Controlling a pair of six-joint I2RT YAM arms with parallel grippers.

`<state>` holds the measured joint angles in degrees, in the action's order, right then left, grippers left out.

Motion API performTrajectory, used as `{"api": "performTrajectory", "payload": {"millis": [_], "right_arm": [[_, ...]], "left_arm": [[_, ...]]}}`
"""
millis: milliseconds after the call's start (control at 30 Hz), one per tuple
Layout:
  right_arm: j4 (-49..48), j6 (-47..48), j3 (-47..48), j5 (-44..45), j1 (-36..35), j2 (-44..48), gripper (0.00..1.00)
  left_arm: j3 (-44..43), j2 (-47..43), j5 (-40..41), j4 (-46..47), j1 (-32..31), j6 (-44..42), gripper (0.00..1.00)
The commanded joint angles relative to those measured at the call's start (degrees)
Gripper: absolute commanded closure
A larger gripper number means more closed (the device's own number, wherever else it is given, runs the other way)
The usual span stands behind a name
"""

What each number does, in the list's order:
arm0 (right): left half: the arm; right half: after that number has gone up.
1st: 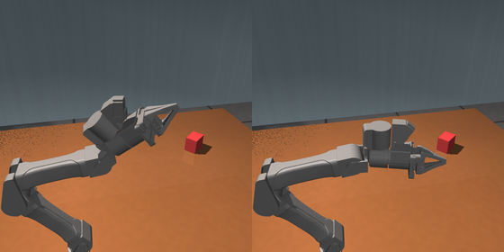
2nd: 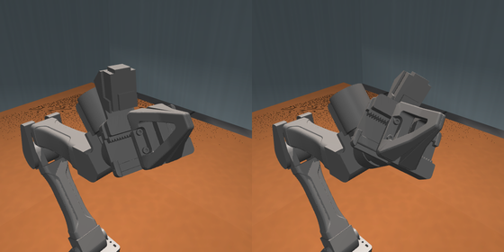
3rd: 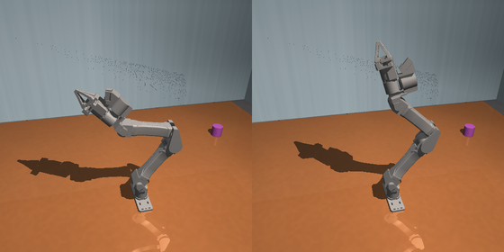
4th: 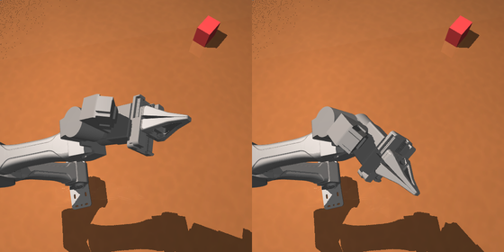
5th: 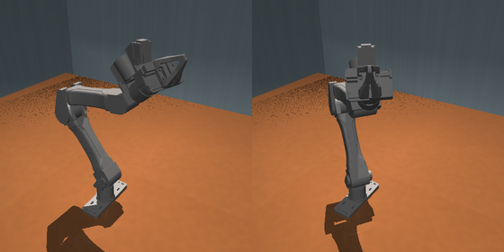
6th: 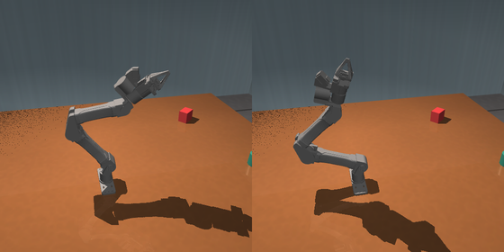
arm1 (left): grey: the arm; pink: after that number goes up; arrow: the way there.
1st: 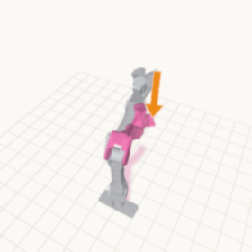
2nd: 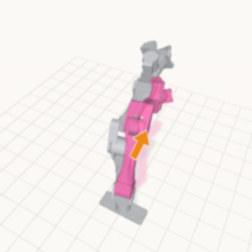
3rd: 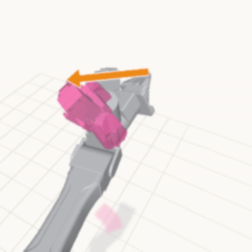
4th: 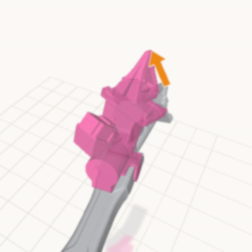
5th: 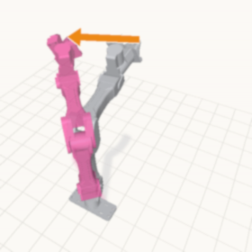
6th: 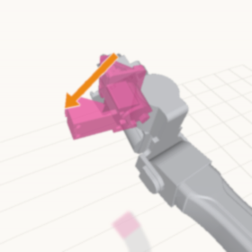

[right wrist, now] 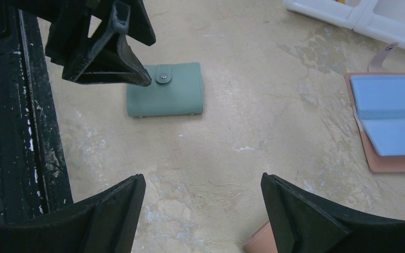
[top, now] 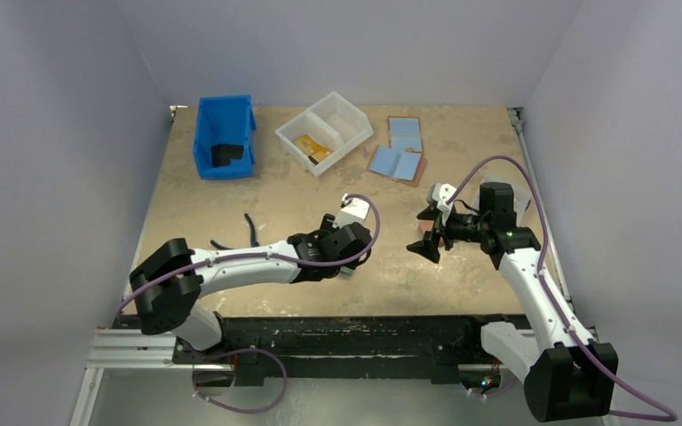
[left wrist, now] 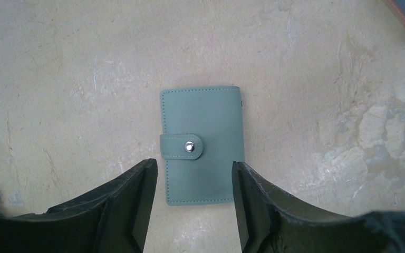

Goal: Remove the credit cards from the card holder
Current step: Open the card holder at the center of the board.

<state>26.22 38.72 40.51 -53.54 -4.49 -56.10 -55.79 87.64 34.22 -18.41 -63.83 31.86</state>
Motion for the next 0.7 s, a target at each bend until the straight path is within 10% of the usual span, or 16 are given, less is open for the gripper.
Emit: {"api": "performTrajectory", "payload": {"millis": [0, 667], "right_arm": [[0.18, 1.03, 2.55, -0.87, -0.18, 0.90, 0.09], [0.24, 1.01, 2.47, -0.78, -0.23, 0.38, 0.09]], "left_arm": [[-4.37, 4.37, 4.31, -4.08, -0.59, -0.73, 0.45], [-6.92, 14.14, 8.67, -3.20, -0.50, -0.67, 0.60]]}}
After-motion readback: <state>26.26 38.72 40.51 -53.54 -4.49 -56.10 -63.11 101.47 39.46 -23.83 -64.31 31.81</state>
